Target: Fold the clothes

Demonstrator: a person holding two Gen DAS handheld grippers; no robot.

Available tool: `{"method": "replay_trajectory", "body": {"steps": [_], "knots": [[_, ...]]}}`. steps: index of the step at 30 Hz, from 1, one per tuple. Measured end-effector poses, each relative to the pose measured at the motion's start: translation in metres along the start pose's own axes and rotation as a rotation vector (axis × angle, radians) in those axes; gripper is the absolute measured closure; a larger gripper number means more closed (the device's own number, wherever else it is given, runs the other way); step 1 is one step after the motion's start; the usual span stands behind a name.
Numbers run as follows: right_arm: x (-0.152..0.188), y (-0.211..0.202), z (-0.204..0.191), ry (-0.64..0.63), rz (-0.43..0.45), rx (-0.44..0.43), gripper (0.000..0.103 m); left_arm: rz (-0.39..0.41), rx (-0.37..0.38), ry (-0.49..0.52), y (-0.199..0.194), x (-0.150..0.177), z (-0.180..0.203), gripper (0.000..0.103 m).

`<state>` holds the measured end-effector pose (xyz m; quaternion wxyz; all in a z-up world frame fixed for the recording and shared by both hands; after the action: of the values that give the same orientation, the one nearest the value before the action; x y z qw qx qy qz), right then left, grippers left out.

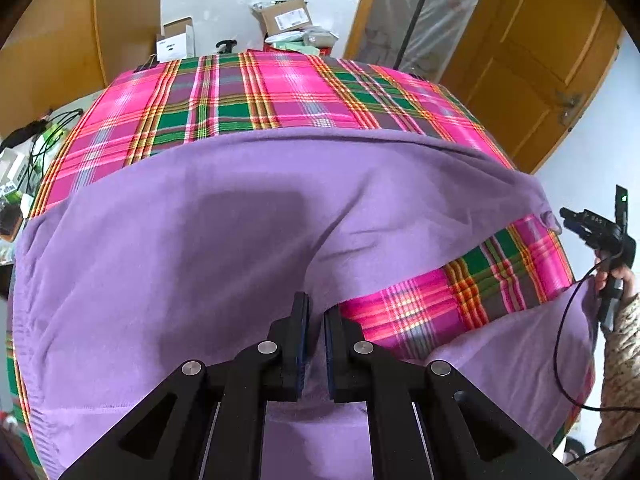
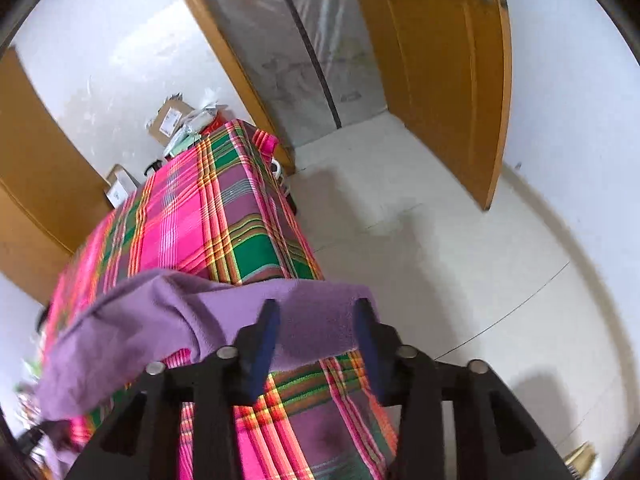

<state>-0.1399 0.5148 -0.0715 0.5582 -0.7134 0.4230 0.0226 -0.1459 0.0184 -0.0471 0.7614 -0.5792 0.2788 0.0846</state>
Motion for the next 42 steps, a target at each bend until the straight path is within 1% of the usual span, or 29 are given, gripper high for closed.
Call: {"method": "replay_trajectory", "body": {"steps": [3, 6, 7, 9, 10, 13, 16, 17, 18, 19, 20, 21, 22, 27, 29, 30, 31, 34, 36, 39, 41, 42], "knots": [[0.0, 0.018, 0.003, 0.035, -0.059, -0.042, 0.062, -0.011, -0.003, 0.008, 0.003, -0.002, 0.004, 0.096], [-0.002, 0.028, 0.0, 0.092, -0.085, -0.108, 0.063, -0.015, -0.004, 0.02, 0.006, -0.007, 0.007, 0.096], [-0.003, 0.029, -0.001, 0.105, -0.086, -0.13, 0.076, -0.015, -0.004, 0.023, 0.006, -0.008, 0.008, 0.096], [-0.008, 0.024, -0.004, 0.076, -0.055, -0.13, 0.102, -0.02, -0.003, 0.019, 0.009, -0.01, 0.008, 0.096], [-0.011, 0.022, -0.005, 0.06, -0.04, -0.12, 0.102, -0.026, -0.002, 0.014, 0.011, -0.011, 0.008, 0.096], [-0.025, 0.013, -0.01, 0.026, 0.008, -0.108, 0.103, -0.038, -0.001, 0.004, 0.018, -0.011, 0.008, 0.096], [-0.034, 0.004, -0.005, 0.052, 0.03, -0.113, 0.101, -0.045, -0.003, 0.004, 0.022, -0.01, 0.01, 0.096], [-0.035, 0.005, 0.001, 0.084, 0.023, -0.126, 0.101, -0.047, -0.003, 0.005, 0.023, -0.01, 0.01, 0.096], [-0.035, 0.008, 0.009, 0.122, 0.004, -0.13, 0.097, -0.048, -0.003, 0.005, 0.024, -0.01, 0.01, 0.096], [-0.034, 0.012, 0.017, 0.156, -0.014, -0.133, 0.084, -0.05, -0.002, 0.003, 0.025, -0.009, 0.01, 0.096], [-0.031, 0.015, 0.025, 0.177, -0.028, -0.129, 0.075, -0.051, -0.003, 0.002, 0.025, -0.009, 0.01, 0.096], [-0.029, 0.019, 0.031, 0.196, -0.041, -0.128, 0.062, -0.053, -0.003, 0.001, 0.026, -0.008, 0.01, 0.096], [-0.024, 0.021, 0.035, 0.204, -0.052, -0.137, 0.06, -0.055, -0.004, 0.002, 0.026, -0.008, 0.01, 0.096], [-0.002, 0.043, 0.04, 0.262, -0.16, -0.219, 0.059, -0.063, -0.013, 0.006, 0.03, -0.008, 0.011, 0.096], [0.001, 0.044, 0.038, 0.287, -0.168, -0.256, 0.06, -0.064, -0.015, 0.005, 0.031, -0.008, 0.012, 0.096], [0.001, 0.043, 0.036, 0.298, -0.164, -0.277, 0.067, -0.064, -0.014, 0.005, 0.03, -0.008, 0.012, 0.096], [0.001, 0.042, 0.035, 0.303, -0.16, -0.294, 0.081, -0.065, -0.014, 0.005, 0.03, -0.008, 0.012, 0.096], [-0.002, 0.035, 0.026, 0.251, -0.144, -0.299, 0.1, -0.066, -0.016, 0.004, 0.03, -0.008, 0.012, 0.096], [-0.004, 0.03, 0.021, 0.221, -0.132, -0.302, 0.101, -0.065, -0.017, 0.002, 0.03, -0.007, 0.012, 0.096], [-0.004, 0.024, 0.029, 0.26, -0.12, -0.286, 0.1, -0.064, -0.015, -0.001, 0.03, -0.006, 0.012, 0.096], [0.003, 0.022, 0.037, 0.29, -0.13, -0.267, 0.093, -0.064, -0.013, -0.002, 0.03, -0.006, 0.012, 0.096], [0.008, 0.021, 0.039, 0.299, -0.135, -0.263, 0.084, -0.064, -0.013, -0.001, 0.03, -0.006, 0.012, 0.096]]}}
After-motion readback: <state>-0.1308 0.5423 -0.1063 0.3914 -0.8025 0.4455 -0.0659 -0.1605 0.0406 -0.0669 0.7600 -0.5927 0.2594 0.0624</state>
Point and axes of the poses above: each gripper's, at about its wrist camera, not at the fingertips, and y roughly the way its jaws point, z to its right, x to its underside, the point moved 10 cm from there along y, roughly the way its jaws point, and after that the axes turned 3 degrees about y, right-handed, at the moved point
